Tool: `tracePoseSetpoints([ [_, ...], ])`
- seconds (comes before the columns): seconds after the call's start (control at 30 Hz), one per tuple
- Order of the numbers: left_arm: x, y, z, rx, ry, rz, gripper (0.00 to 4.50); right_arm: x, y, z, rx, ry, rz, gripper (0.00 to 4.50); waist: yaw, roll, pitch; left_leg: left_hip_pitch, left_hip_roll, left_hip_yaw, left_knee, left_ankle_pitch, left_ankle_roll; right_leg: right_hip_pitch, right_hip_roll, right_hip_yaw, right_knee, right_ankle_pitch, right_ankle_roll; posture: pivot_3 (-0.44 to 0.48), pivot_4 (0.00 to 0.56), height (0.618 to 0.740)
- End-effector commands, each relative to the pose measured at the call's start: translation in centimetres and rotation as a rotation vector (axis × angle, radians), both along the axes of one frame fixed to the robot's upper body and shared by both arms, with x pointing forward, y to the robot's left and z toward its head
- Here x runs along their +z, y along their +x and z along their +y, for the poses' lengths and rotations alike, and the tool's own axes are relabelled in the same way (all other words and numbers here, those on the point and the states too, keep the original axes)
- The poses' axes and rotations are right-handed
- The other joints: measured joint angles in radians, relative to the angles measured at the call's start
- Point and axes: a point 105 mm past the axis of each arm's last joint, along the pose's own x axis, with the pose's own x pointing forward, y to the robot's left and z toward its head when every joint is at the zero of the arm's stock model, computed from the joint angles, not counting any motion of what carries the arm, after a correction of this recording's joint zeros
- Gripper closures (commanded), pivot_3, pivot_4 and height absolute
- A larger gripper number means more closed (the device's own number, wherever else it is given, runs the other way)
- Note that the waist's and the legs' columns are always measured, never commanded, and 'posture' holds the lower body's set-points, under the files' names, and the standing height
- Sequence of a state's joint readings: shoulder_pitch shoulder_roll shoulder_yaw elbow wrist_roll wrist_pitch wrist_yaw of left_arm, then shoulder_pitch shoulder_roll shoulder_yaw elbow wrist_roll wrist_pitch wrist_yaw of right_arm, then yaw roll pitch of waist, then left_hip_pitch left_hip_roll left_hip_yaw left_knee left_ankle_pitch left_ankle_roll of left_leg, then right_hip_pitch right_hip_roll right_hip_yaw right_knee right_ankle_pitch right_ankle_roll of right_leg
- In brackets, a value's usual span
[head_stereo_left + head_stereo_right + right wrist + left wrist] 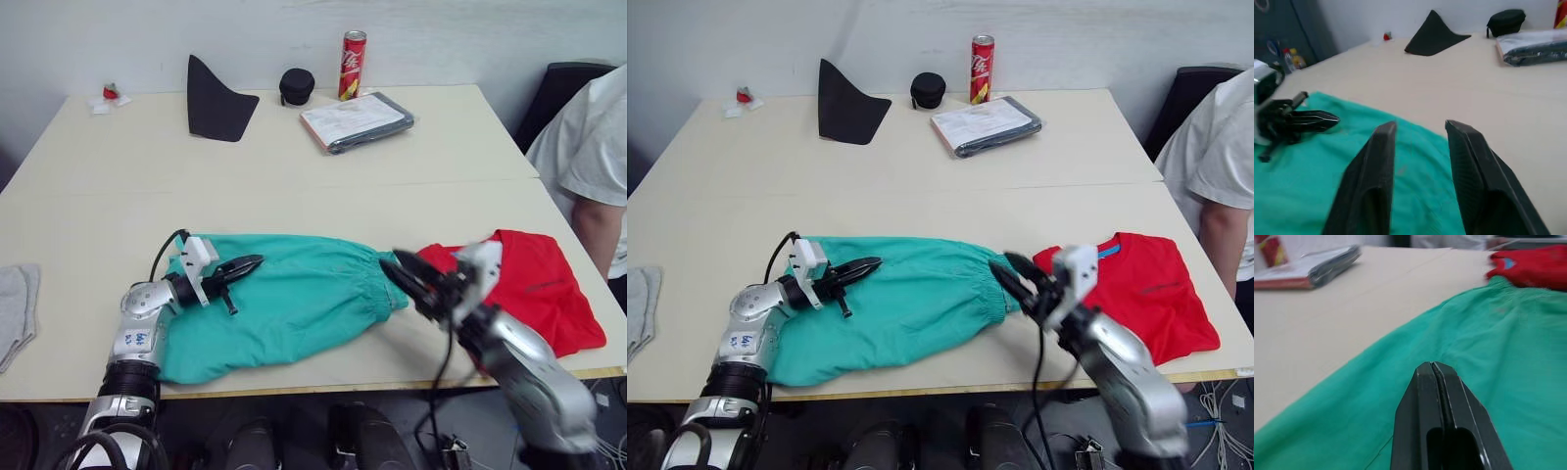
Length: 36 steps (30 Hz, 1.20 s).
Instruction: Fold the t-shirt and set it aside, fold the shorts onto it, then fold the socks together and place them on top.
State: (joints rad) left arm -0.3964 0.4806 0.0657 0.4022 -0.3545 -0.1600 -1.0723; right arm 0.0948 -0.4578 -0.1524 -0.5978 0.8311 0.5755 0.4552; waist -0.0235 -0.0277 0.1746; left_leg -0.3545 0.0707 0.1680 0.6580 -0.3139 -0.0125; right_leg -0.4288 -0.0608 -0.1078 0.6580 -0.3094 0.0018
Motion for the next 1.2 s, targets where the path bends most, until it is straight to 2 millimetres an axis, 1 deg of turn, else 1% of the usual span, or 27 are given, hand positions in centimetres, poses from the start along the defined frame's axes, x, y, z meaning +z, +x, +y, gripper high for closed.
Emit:
tracePoseSetpoints([
  [0.03, 0.6, -1.4, -2.0, -0.191, 0.059, -0.022, 4.50, -1.3, -3.4, -0.4, 0.001, 0.074, 0.270, 1.46, 0.000, -0.001, 0.000, 0.000, 0.000, 0.000, 0.000, 0.000, 0.001, 0.001, 0.000, 0.000, 0.000, 0.000, 0.000, 0.000, 0.150, 0.740],
  [0.07, 0.2, -1.6, -2.3, -0.216, 0.082, -0.014, 4.50, -2.1, -4.1, -0.5, -0.007, 0.085, 0.356, 1.12, 0.000, -0.001, 0.000, 0.000, -0.001, 0.000, 0.000, -0.001, 0.001, 0.001, -0.001, 0.000, -0.001, 0.000, 0.000, 0.000, 0.150, 0.740],
  [0.1, 0.0, -1.7, -2.5, -0.228, 0.095, -0.011, 4.50, -2.5, -4.6, -0.6, -0.010, 0.090, 0.405, 0.69, -0.003, -0.001, 0.000, 0.000, -0.001, 0.000, 0.000, -0.001, 0.002, 0.001, -0.001, 0.000, -0.001, 0.000, 0.001, 0.000, 0.150, 0.740],
  [0.17, -0.8, -1.9, -2.9, -0.253, 0.134, -0.011, 4.50, -4.4, -5.4, -0.5, -0.061, 0.076, 0.548, 0.04, -0.007, -0.002, 0.001, 0.000, -0.001, 0.000, 0.000, -0.002, 0.004, 0.001, -0.001, 0.001, -0.001, 0.000, 0.001, 0.000, 0.150, 0.740],
  [0.23, -1.2, -1.6, -3.3, -0.240, 0.141, -0.016, 4.50, -5.9, -5.8, -0.2, -0.104, 0.091, 0.662, 0.01, -0.007, -0.003, 0.001, 0.001, -0.001, 0.000, -0.001, -0.003, 0.006, 0.001, 0.000, 0.001, -0.001, 0.000, 0.001, 0.000, 0.150, 0.740],
  [0.3, -1.9, -1.3, -3.8, -0.223, 0.147, -0.004, 4.50, -5.7, -5.1, 0.9, -0.119, 0.197, 0.694, 0.01, -0.006, -0.006, -0.001, 0.001, -0.001, -0.001, -0.004, -0.002, 0.005, 0.001, 0.000, 0.002, -0.001, 0.000, 0.002, 0.000, 0.150, 0.740],
  [0.37, -2.6, -1.2, -4.1, -0.218, 0.162, 0.015, 4.50, -5.4, -4.0, 2.0, -0.125, 0.278, 0.700, 0.01, -0.005, -0.010, -0.001, 0.001, -0.001, -0.002, -0.007, 0.000, 0.004, 0.001, 0.001, 0.001, -0.002, -0.001, 0.004, 0.000, 0.150, 0.740],
  [0.4, -2.7, -1.1, -4.2, -0.218, 0.168, 0.017, 4.50, -5.6, -3.5, 2.3, -0.137, 0.302, 0.721, 0.01, -0.007, -0.010, -0.001, 0.001, -0.001, -0.002, -0.008, 0.000, 0.004, 0.001, 0.001, 0.001, -0.003, -0.001, 0.005, 0.000, 0.150, 0.740],
  [0.5, -3.0, -1.0, -4.2, -0.205, 0.166, 0.025, 4.50, -6.5, -2.0, 2.9, -0.196, 0.348, 0.788, 0.01, -0.005, -0.011, -0.002, 0.001, -0.002, -0.002, -0.009, 0.001, 0.004, 0.000, 0.001, 0.001, -0.003, -0.001, 0.005, 0.000, 0.150, 0.740],
  [0.57, -3.3, -0.7, -4.0, -0.194, 0.175, 0.034, 4.50, -7.2, -1.1, 3.7, -0.216, 0.369, 0.844, 0.01, -0.005, -0.013, -0.003, 0.001, -0.002, -0.002, -0.009, 0.001, 0.003, 0.001, 0.000, 0.001, -0.003, -0.001, 0.005, 0.000, 0.150, 0.740],
  [0.7, -3.6, -0.3, -3.6, -0.177, 0.166, 0.062, 4.50, -6.6, 1.4, 5.6, -0.251, 0.520, 0.920, 0.01, -0.009, -0.017, -0.006, 0.002, -0.001, -0.002, -0.009, 0.001, 0.004, 0.002, 0.001, 0.001, -0.003, -0.001, 0.004, 0.000, 0.150, 0.740],
  [0.77, -3.8, -0.4, -3.5, -0.193, 0.178, 0.074, 4.50, -6.7, 2.1, 6.4, -0.255, 0.542, 0.953, 0.01, -0.010, -0.017, -0.006, 0.002, -0.001, -0.002, -0.010, 0.002, 0.004, 0.003, 0.001, 0.002, -0.003, -0.001, 0.004, 0.000, 0.150, 0.740],
  [0.83, -3.9, -0.5, -3.4, -0.203, 0.182, 0.080, 4.50, -7.1, 2.6, 7.0, -0.261, 0.526, 0.955, 0.39, -0.010, -0.016, -0.007, 0.002, -0.001, -0.002, -0.011, 0.003, 0.003, 0.003, 0.001, 0.002, -0.003, -0.001, 0.004, 0.000, 0.150, 0.740],
  [0.9, -4.0, -0.6, -3.3, -0.207, 0.177, 0.090, 4.50, -7.7, 3.4, 7.1, -0.311, 0.520, 0.933, 0.94, -0.010, -0.015, -0.008, 0.002, -0.001, -0.002, -0.011, 0.004, 0.003, 0.003, 0.001, 0.002, -0.003, -0.001, 0.003, 0.000, 0.150, 0.740],
  [1.0, -4.1, -0.8, -3.3, -0.219, 0.177, 0.098, 4.50, -8.2, 4.6, 6.4, -0.407, 0.504, 0.848, 2.08, -0.015, -0.013, -0.010, 0.002, 0.000, -0.002, -0.011, 0.004, 0.002, 0.003, 0.001, 0.001, -0.002, -0.001, 0.003, 0.000, 0.150, 0.740],
  [1.07, -4.1, -0.8, -3.2, -0.209, 0.171, 0.099, 4.50, -8.2, 4.9, 5.9, -0.438, 0.515, 0.801, 2.88, -0.014, -0.012, -0.010, 0.002, 0.000, -0.002, -0.011, 0.004, 0.002, 0.003, 0.001, 0.001, -0.002, -0.001, 0.004, 0.000, 0.150, 0.740],
  [1.1, -4.1, -0.9, -3.2, -0.205, 0.171, 0.097, 4.50, -8.2, 5.1, 5.6, -0.455, 0.534, 0.782, 3.17, -0.014, -0.012, -0.011, 0.002, 0.000, -0.002, -0.011, 0.004, 0.002, 0.003, 0.001, 0.001, -0.002, -0.001, 0.003, 0.000, 0.150, 0.740],
  [1.13, -4.1, -0.9, -3.1, -0.198, 0.167, 0.094, 4.50, -8.0, 5.2, 5.3, -0.465, 0.556, 0.767, 3.61, -0.014, -0.012, -0.012, 0.002, 0.000, -0.002, -0.011, 0.004, 0.002, 0.003, 0.001, 0.001, -0.002, -0.001, 0.003, 0.000, 0.150, 0.740],
  [1.2, -3.7, -0.9, -3.0, -0.177, 0.148, 0.084, 4.50, -7.7, 5.3, 4.9, -0.479, 0.572, 0.733, 4.25, -0.015, -0.014, -0.014, 0.002, 0.000, -0.002, -0.012, 0.004, 0.002, 0.003, 0.001, 0.001, -0.002, -0.001, 0.003, 0.000, 0.150, 0.740],
])
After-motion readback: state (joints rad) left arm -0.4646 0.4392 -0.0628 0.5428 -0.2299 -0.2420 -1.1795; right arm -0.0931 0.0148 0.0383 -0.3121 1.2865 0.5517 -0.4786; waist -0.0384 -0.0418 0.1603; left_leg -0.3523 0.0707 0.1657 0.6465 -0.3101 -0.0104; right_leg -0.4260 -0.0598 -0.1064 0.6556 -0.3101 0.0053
